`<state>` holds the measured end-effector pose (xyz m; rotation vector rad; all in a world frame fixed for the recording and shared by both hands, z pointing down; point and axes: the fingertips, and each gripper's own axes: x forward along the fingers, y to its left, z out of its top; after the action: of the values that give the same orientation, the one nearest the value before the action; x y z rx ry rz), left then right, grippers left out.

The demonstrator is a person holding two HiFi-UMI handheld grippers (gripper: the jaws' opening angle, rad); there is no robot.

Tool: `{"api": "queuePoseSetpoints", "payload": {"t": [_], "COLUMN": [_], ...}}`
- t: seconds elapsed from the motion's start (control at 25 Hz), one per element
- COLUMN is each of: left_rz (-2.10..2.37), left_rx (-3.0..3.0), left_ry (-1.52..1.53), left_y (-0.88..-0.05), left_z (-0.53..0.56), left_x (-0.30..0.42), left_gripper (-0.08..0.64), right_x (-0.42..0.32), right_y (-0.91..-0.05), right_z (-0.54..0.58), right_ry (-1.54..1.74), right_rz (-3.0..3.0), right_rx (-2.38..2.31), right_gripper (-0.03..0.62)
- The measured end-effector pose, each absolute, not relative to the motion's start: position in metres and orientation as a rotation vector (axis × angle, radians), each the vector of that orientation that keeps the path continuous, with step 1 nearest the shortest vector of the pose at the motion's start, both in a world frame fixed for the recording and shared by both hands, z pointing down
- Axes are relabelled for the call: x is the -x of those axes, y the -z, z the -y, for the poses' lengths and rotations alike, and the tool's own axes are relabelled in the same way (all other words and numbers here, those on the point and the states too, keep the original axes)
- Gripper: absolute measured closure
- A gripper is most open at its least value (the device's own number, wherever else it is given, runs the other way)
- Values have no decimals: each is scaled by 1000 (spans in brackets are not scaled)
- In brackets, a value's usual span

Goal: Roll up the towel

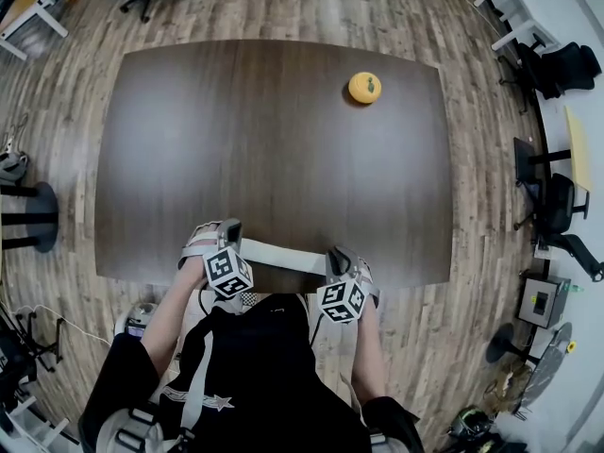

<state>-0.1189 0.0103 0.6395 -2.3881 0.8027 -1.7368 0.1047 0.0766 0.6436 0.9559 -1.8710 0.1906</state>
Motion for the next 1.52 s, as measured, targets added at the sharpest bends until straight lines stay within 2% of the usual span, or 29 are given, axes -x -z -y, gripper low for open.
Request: {"api": "queuePoseSetpoints", "payload": {"t": [0.2,0.28,0.52,0.84,1.16,1.52], "left_rz": [-1033,-1129,-1303,-1377,-1354,-1355], "left_rx": [2458,2508,2596,2698,2787,2808], "left_ry": [1500,1356,957,659,525,555], "left_y": [-587,-559,-481,-418,-394,-404], "left_z": [13,17,9,-39,-102,-158], "left_x": [125,126,133,139,137,138], "left_gripper": [548,548,549,549,551,551], "right_x": [-111,-110,-94,-67,-54,-59], "right_y": [-592,-564,-483,-393,-371,-383], "right_z": [-54,-49,-54,-102,-172,-226], "right_ry": [-135,-99,1,45,60,7], "right_rz": [1886,1909,1974,2069,2068,2086], "right_rx": [-1194,-1309,-1617,-1865,-1922,-1924], "right_gripper": [543,586,588,588,588,588]}}
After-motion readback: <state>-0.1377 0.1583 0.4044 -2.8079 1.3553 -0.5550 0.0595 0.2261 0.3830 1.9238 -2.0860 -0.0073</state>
